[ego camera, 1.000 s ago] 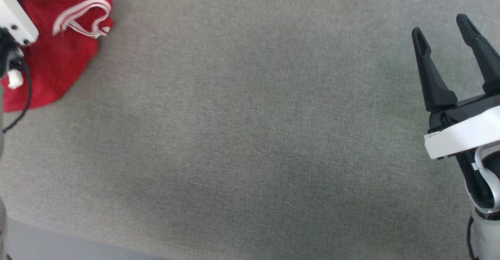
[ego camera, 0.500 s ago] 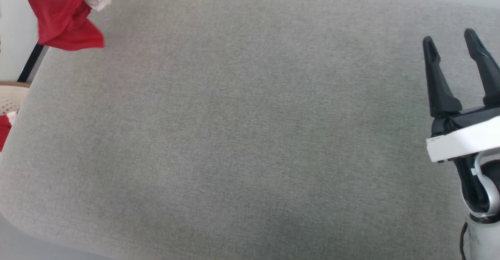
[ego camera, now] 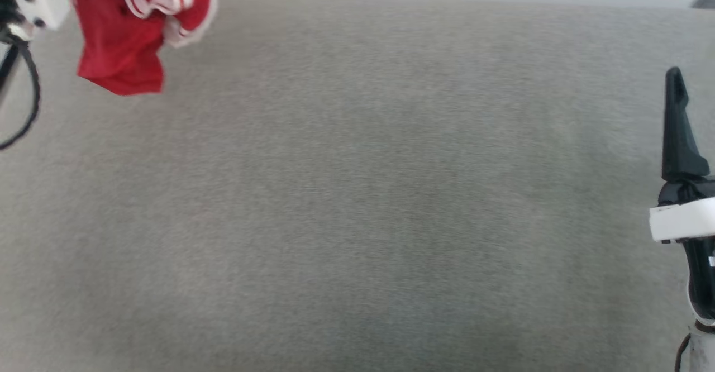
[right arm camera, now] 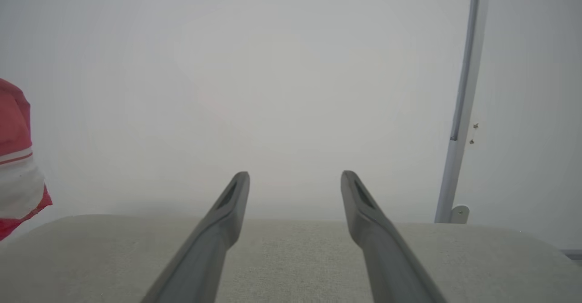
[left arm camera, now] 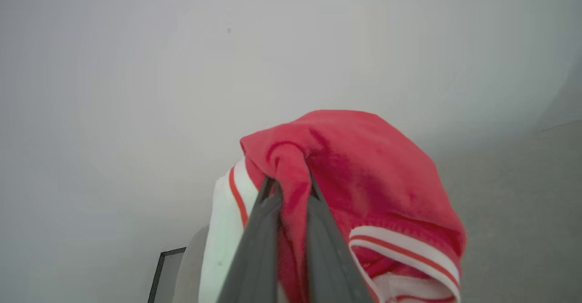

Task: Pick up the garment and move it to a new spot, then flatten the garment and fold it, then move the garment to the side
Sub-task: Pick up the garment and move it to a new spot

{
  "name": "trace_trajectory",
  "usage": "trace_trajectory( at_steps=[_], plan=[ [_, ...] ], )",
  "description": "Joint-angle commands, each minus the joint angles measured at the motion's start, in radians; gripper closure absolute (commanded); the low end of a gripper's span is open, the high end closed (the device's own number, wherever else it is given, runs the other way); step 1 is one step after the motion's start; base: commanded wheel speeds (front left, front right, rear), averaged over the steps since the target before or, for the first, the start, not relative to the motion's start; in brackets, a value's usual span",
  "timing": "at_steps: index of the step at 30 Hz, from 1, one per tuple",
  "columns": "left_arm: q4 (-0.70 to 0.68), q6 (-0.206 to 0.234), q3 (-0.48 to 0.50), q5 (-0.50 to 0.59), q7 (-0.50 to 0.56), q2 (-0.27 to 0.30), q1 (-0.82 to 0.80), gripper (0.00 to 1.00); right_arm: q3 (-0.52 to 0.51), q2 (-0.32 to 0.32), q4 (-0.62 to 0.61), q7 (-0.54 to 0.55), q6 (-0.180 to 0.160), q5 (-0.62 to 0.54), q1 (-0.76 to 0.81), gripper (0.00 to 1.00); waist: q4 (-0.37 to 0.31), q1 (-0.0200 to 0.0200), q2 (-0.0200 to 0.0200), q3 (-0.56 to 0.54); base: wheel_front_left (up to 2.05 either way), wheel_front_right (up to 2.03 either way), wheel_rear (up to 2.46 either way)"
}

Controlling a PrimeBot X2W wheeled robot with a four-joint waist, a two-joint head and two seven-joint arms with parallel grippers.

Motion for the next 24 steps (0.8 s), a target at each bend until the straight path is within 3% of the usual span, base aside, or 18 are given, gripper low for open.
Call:
trace_trajectory(
  at_steps=[1, 7, 13, 19, 24],
  plan=[
    [-0.062, 0.022, -0.004, -0.003, 0.027, 0.008, 0.031, 1.00, -0.015, 0.004, 0.011, -0.015, -0.001, 0.004, 0.013, 0.00, -0.057, 0.0000, 0.0000, -0.003, 0.00, 0.00, 0.00],
    [-0.261, 0.081, -0.034, -0.011, 0.124, 0.017, 0.099, 1.00, -0.049, 0.018, 0.046, -0.052, -0.001, 0.010, 0.023, 0.00, -0.159, 0.0000, 0.0000, 0.008, 0.00, 0.00, 0.00],
    [-0.375, 0.124, -0.077, -0.043, 0.212, 0.001, 0.175, 1.00, -0.063, 0.035, 0.076, -0.086, -0.001, 0.020, 0.034, 0.00, -0.247, 0.0000, 0.0000, 0.024, 0.00, 0.00, 0.00],
    [-0.436, 0.157, -0.156, -0.074, 0.301, -0.008, 0.295, 1.00, -0.050, 0.053, 0.107, -0.114, -0.001, 0.032, 0.037, 0.00, -0.313, 0.0000, 0.0000, 0.036, 0.00, 0.00, 0.00],
    [-0.410, 0.164, -0.214, -0.093, 0.327, -0.029, 0.379, 1.00, -0.038, 0.062, 0.133, -0.131, -0.001, 0.041, 0.039, 0.00, -0.341, 0.0000, 0.0000, 0.047, 0.00, 0.00, 0.00]
  ],
)
